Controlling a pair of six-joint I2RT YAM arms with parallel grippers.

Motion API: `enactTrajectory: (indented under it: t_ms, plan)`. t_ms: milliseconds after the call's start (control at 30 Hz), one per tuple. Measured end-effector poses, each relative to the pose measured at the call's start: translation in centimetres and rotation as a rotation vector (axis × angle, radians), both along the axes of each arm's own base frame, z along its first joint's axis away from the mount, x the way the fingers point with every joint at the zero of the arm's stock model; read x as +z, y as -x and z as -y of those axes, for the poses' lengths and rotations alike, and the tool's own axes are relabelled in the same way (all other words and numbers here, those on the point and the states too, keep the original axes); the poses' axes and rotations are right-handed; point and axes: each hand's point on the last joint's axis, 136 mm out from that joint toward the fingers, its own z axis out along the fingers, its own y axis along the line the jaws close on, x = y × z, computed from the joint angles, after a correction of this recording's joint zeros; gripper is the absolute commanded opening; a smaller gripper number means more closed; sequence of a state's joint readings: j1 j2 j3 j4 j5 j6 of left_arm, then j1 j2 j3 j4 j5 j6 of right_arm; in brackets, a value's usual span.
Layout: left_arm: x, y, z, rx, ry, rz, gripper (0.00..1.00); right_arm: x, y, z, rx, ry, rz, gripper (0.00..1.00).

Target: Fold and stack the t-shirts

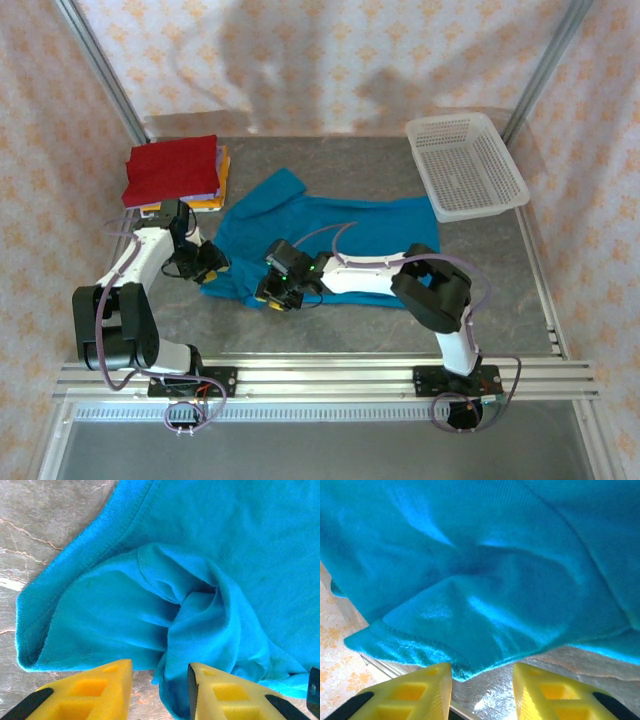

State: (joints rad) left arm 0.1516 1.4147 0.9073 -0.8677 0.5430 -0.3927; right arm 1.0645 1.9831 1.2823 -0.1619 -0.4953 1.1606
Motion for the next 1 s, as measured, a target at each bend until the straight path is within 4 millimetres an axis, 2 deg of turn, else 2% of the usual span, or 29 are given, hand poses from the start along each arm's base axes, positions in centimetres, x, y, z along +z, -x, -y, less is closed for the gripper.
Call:
enactTrajectory:
  t_ms: [133, 267, 400, 500, 667, 833, 1000]
  plan:
    - [-0.1, 0.0, 0.0, -0.001, 0.001, -0.002, 0.35, -0.1, -0.4, -0.8, -0.011, -0.018, -0.004, 0.30]
    - [-0.1, 0.0, 0.0, -0.001, 0.001, -0.001, 0.35, -0.1, -0.7, -1.4, -0.014, -0.029, 0.000, 0.17]
    - [-0.2, 0.1, 0.0, -0.001, 0.002, -0.003, 0.34, -0.1, -0.8, -1.4, -0.014, -0.028, 0.005, 0.05]
    - [-0.6, 0.4, 0.1, -0.001, 0.006, -0.015, 0.34, -0.3, -1.0, -1.2, -0.012, -0.008, 0.020, 0.00]
    - [-1.0, 0.9, 0.3, -0.002, 0.013, -0.030, 0.34, 0.3, -2.0, -0.4, -0.014, 0.016, 0.053, 0.00]
    - [-0.8, 0.9, 0.5, -0.007, 0.016, -0.021, 0.34, 2.5, -4.9, 0.6, -0.055, -0.005, 0.099, 0.00]
    - [-0.6, 0.8, 1.7, -0.035, 0.023, -0.015, 0.34, 4.3, -7.3, 1.7, -0.092, -0.026, 0.145, 0.00]
